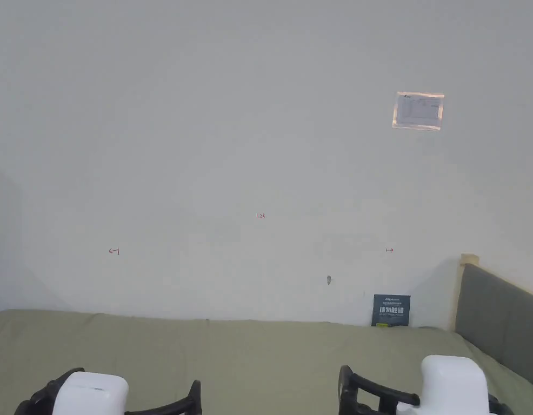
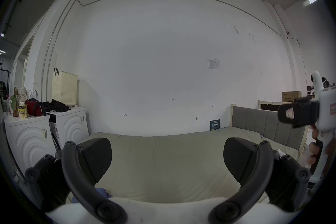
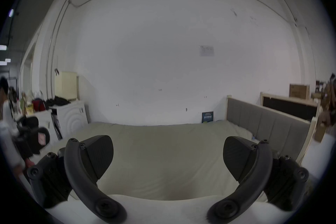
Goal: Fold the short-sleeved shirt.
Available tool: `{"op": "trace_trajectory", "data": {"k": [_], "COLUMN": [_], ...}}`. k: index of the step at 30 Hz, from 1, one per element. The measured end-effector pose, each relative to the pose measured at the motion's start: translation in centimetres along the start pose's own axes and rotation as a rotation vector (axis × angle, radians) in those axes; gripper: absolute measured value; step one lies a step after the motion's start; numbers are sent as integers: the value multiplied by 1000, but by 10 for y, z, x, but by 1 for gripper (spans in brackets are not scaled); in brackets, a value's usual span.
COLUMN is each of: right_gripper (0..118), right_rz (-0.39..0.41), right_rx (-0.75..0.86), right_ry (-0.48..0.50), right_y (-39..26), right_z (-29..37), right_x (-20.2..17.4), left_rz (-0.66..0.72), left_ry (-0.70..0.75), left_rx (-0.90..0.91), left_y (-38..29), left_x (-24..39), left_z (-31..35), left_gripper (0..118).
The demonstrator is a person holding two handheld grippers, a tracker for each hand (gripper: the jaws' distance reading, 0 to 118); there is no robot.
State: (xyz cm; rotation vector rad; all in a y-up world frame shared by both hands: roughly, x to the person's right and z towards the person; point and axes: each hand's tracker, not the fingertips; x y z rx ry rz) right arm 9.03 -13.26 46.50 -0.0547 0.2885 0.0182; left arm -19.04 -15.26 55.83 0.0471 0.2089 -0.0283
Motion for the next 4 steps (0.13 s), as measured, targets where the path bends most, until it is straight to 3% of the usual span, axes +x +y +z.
{"op": "trace_trajectory", "data": {"k": [4], "right_gripper": [118], "right_rz": [1], "right_rx": [55], "right_ry": [67], "right_y": [-9], "right_z": [2], "right_x": [6], "left_rz": [-5], "left_ry": [-13], "left_rx": [3], "left_y": [2], "left_x": [2], "left_z": [0], "left_gripper": [118]}}
